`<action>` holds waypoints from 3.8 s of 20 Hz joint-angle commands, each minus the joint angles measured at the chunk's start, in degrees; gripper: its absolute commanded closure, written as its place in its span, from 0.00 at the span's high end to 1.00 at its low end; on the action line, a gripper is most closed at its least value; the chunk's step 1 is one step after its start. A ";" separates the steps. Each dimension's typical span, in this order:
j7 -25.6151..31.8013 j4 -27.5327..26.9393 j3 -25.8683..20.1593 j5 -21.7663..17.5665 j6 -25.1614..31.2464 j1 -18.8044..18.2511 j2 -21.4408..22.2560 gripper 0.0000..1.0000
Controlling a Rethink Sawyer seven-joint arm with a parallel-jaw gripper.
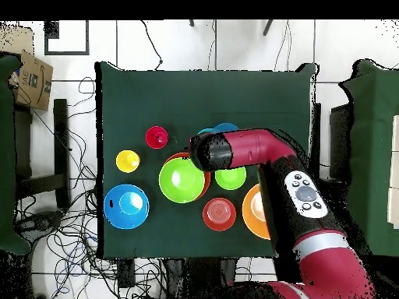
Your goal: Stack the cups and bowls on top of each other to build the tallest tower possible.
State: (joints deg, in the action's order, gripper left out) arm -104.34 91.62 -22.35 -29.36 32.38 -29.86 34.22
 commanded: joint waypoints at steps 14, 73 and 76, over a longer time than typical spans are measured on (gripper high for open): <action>-14.90 1.52 9.27 0.90 -10.19 7.11 -7.36 0.00; -11.33 -2.70 12.61 14.17 -2.27 13.56 -5.61 0.00; -11.31 -2.98 12.77 13.92 -3.51 13.81 -7.03 0.00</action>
State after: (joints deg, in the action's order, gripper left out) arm -110.54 91.67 -7.98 -16.47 27.82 -17.48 32.05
